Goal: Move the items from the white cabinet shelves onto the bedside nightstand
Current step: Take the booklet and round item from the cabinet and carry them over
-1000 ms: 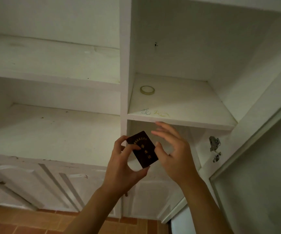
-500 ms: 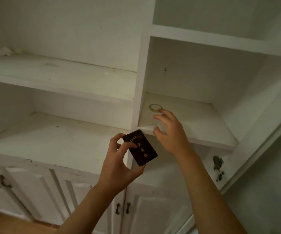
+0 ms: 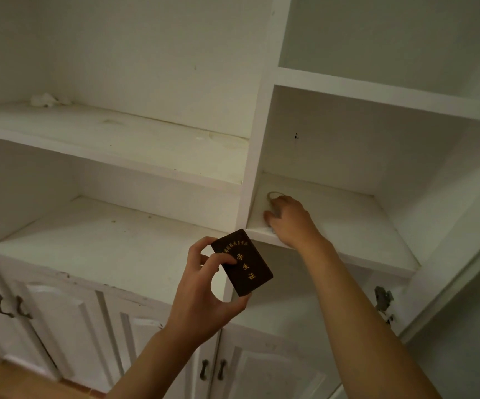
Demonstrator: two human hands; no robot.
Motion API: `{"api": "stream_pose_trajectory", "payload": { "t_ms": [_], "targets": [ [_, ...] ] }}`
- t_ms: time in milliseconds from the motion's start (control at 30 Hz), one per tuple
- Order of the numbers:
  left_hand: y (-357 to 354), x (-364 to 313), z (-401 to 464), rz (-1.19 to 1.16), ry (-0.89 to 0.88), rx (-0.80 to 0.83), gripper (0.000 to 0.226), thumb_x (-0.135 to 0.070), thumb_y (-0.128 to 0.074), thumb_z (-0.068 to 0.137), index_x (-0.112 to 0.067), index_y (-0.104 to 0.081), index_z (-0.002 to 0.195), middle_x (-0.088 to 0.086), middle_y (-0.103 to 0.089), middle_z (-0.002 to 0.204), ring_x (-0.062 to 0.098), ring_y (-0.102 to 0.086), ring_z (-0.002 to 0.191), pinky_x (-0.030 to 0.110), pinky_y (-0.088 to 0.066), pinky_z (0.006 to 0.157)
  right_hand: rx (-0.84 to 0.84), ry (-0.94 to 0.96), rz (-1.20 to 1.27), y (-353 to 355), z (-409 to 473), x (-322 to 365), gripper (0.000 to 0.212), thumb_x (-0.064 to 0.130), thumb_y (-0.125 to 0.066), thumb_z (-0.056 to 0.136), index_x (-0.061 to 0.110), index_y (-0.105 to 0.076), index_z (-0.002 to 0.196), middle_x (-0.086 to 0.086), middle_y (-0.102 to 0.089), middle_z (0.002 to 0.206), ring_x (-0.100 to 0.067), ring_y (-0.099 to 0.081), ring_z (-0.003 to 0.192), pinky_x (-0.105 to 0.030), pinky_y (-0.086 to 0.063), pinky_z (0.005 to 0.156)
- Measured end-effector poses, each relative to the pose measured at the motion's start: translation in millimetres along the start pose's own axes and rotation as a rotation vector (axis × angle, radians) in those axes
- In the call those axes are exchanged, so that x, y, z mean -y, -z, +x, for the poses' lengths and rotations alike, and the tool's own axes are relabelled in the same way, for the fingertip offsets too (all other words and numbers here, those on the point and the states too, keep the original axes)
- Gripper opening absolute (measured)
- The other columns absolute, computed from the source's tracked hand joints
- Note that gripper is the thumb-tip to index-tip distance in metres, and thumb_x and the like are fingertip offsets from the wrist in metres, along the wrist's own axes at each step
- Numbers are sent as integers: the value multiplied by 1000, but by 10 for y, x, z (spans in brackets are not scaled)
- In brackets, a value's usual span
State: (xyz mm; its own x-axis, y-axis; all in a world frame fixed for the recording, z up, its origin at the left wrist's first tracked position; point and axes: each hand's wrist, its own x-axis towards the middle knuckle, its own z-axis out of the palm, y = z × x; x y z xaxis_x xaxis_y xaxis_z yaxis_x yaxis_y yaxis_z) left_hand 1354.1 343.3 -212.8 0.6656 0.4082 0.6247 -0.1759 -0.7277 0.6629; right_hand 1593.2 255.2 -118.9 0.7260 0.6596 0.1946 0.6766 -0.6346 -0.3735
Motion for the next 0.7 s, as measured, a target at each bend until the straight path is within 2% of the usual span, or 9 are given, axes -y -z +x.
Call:
{"api": "stream_pose_trajectory", "payload": {
  "t_ms": [67, 100, 267, 400, 500, 600, 667, 700],
  "targets": [
    [9, -2, 9, 9, 8, -3, 68, -43, -95, 66, -40, -55, 120, -10, -32, 156, -2, -49, 124, 5, -46, 89, -31, -5, 12, -8, -9, -1, 43, 38, -54, 102, 10, -64, 133, -9, -57, 138, -31, -56, 124, -41, -46, 101],
    [12, -3, 11, 14, 9, -4, 67, -44, -95, 66, -40, -55, 120, -10, -32, 156, -2, -49, 123, 5, -46, 89, -45, -4, 17, -11, -24, 3, 42, 38, -56, 101, 10, -65, 131, -8, -58, 135, -30, -57, 121, -41, -47, 99],
    [-29, -44, 56, 12, -7, -8, 66, -48, -92, 67, -36, -57, 121, -10, -31, 157, -1, -51, 121, 4, -45, 89, -130, 35, 32, -33, -238, -25, 50, 40, -60, 100, 15, -58, 143, -7, -55, 137, -26, -52, 126, -45, -46, 105],
    [-97, -35, 113, 49, 0, -6, 68, -42, -97, 66, -34, -57, 120, -8, -31, 157, 0, -52, 118, 3, -46, 83, -175, 46, 67, -74, -365, -139, 47, 41, -63, 100, 13, -63, 138, -5, -52, 134, -23, -52, 125, -41, -47, 107],
    [-166, -6, 124, 96, 21, 4, 68, -42, -97, 64, -32, -57, 118, -5, -30, 157, 10, -56, 108, 7, -46, 80, -177, 38, 120, -58, -391, -168, 45, 41, -67, 99, 13, -65, 134, -6, -47, 147, -24, -50, 134, -38, -44, 111],
    [-234, 69, 95, 137, 45, 12, 70, -41, -98, 63, -29, -58, 119, -1, -30, 157, 15, -57, 108, 10, -48, 78, -146, 3, 147, -65, -381, -157, 45, 43, -66, 100, 15, -63, 134, -10, -38, 162, -29, -42, 146, -44, -39, 118],
    [-260, 125, 82, 137, 62, 15, 71, -40, -98, 64, -29, -57, 120, -1, -31, 158, 14, -56, 111, 13, -51, 80, -161, 5, 152, -83, -367, -160, 41, 43, -66, 99, 16, -64, 129, -12, -44, 158, -31, -46, 144, -46, -43, 115],
    [-270, 148, 81, 136, 65, 16, 71, -40, -98, 64, -30, -56, 120, -1, -31, 159, 14, -56, 113, 15, -53, 81, -181, 13, 156, -95, -358, -167, 37, 42, -67, 99, 16, -64, 124, -11, -51, 150, -30, -52, 137, -44, -48, 109]
  ]
}}
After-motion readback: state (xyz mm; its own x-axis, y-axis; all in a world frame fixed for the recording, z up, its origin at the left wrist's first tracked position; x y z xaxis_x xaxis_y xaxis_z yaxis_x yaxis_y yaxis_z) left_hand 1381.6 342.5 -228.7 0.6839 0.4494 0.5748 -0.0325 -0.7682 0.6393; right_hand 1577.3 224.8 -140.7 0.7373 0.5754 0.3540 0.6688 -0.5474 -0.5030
